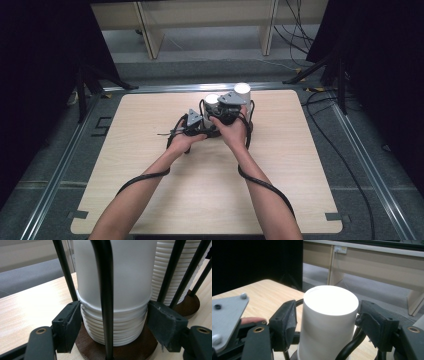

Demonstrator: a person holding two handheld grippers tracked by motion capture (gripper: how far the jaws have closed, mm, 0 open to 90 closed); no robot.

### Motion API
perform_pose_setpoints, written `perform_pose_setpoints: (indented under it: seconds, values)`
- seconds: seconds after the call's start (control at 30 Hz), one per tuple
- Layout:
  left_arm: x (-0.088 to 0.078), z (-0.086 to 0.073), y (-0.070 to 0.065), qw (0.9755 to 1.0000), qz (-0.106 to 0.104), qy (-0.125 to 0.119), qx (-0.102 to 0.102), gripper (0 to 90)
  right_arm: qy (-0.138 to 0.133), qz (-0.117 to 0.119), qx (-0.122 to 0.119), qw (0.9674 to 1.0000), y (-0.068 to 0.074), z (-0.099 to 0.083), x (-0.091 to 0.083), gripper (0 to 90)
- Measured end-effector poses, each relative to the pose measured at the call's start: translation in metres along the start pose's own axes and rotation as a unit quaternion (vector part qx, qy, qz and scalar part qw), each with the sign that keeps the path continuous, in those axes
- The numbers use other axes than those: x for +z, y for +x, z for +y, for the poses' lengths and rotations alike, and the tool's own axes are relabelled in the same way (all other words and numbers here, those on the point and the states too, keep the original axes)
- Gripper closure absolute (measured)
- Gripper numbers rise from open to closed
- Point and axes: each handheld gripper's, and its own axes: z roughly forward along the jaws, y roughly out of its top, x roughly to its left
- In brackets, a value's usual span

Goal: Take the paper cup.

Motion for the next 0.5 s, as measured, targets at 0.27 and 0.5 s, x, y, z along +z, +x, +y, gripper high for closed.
perform_pose_setpoints:
  seconds: [0.27, 0.5]
  values:
    - [0.000, 0.000, 0.000, 1.0000, 0.000, 0.001, 0.000, 28.5, -0.007, -0.019, -0.005, 0.9998, 0.005, 0.004, 0.010, 32.9]
    - [0.000, 0.000, 0.000, 1.0000, 0.002, 0.003, 0.008, 28.8, -0.003, -0.037, -0.005, 0.9993, 0.007, 0.006, 0.014, 33.5]
